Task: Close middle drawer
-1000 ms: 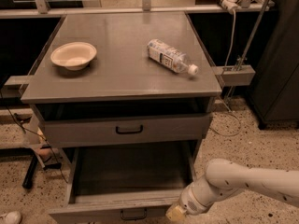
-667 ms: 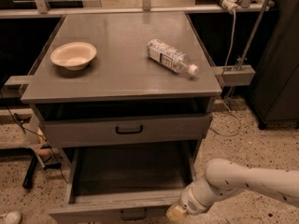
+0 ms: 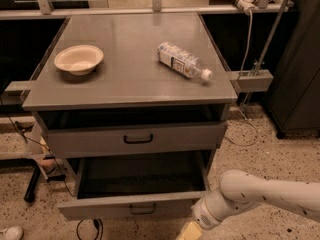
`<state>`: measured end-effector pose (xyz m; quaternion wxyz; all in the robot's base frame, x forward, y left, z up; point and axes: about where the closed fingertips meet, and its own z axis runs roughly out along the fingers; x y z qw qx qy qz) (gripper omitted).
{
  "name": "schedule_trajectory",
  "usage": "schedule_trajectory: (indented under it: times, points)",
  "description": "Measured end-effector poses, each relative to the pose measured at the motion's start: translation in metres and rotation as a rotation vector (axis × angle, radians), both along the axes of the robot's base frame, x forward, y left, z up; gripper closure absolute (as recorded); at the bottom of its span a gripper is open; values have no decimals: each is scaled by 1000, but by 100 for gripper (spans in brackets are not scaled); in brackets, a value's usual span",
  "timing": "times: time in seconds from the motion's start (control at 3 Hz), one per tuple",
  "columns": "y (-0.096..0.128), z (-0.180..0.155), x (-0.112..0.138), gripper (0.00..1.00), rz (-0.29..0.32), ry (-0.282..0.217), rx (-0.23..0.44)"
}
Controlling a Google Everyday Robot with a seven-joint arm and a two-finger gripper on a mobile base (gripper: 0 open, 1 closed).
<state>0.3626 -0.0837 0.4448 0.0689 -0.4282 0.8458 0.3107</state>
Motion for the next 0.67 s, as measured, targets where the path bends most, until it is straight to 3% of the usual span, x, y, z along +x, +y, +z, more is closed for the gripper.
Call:
schedule_trajectory:
  times: [0.33, 0.67]
  points:
    - [0, 0, 0, 0, 0, 0, 0]
    - [0, 0, 0, 20, 0, 0, 0]
